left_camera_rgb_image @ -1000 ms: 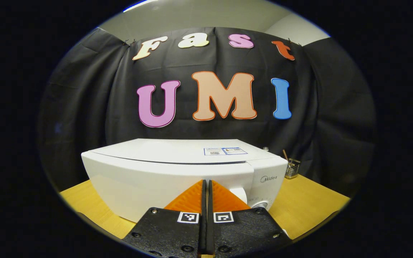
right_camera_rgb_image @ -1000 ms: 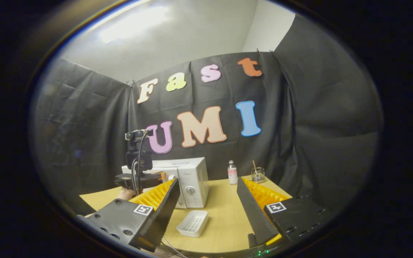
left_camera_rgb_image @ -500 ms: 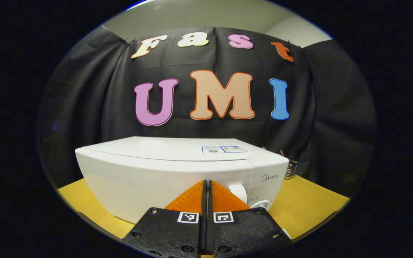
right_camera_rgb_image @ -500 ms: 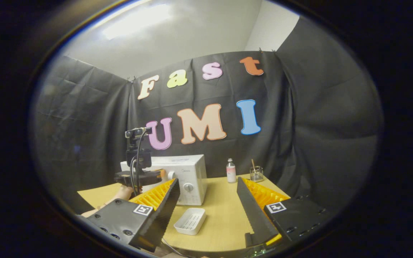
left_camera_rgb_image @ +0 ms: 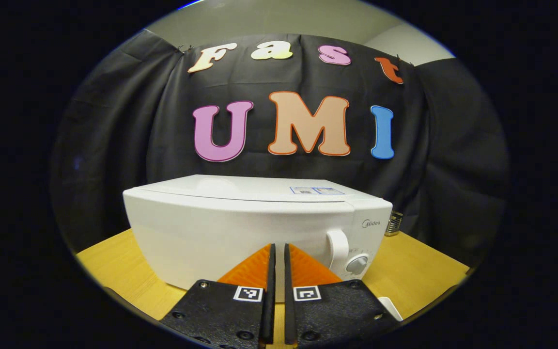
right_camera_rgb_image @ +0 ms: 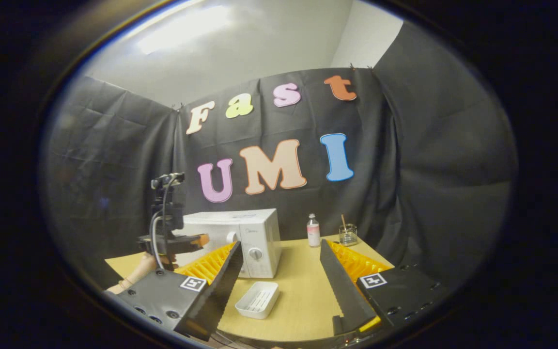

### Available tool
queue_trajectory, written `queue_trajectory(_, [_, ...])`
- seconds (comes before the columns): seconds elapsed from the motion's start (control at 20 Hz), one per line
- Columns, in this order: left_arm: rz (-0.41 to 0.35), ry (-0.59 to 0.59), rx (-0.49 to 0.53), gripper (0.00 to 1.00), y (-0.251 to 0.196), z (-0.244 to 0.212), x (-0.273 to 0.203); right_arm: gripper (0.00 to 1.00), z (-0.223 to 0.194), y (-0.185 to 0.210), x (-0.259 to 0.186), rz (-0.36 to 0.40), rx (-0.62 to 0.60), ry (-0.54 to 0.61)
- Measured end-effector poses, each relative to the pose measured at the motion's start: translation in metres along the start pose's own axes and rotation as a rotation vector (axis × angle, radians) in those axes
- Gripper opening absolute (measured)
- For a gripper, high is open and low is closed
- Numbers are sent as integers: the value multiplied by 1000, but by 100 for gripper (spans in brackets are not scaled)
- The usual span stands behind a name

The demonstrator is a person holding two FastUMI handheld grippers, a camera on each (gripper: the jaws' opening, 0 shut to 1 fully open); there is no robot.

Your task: Open the microwave oven with the left hand, put the food in, and close the microwave oven.

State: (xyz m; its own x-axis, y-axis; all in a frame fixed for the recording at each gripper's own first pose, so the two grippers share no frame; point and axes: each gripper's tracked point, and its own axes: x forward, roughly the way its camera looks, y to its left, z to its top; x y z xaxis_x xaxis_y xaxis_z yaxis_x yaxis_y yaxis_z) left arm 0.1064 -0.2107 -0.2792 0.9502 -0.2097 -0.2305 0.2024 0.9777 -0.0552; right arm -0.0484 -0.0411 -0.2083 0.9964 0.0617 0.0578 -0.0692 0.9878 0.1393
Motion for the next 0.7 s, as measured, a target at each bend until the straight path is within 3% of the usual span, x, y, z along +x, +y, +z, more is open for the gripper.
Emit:
queue_trajectory(0.2, [8,3,-46,17,23,11,-57,92,-3,-1,4,-2,-4,11])
queue_trajectory(0.45, [26,-91,11,52,55,45,-117,92,-5,3,5,-1,-8,16])
queue_trajectory(0.6, [75,-143,30,64,75,62,-152,92,-7,4,5,-1,-11,23])
queue_trajectory(0.7, [118,-171,5,92,85,73,-178,92,-9,3,5,-6,-11,29])
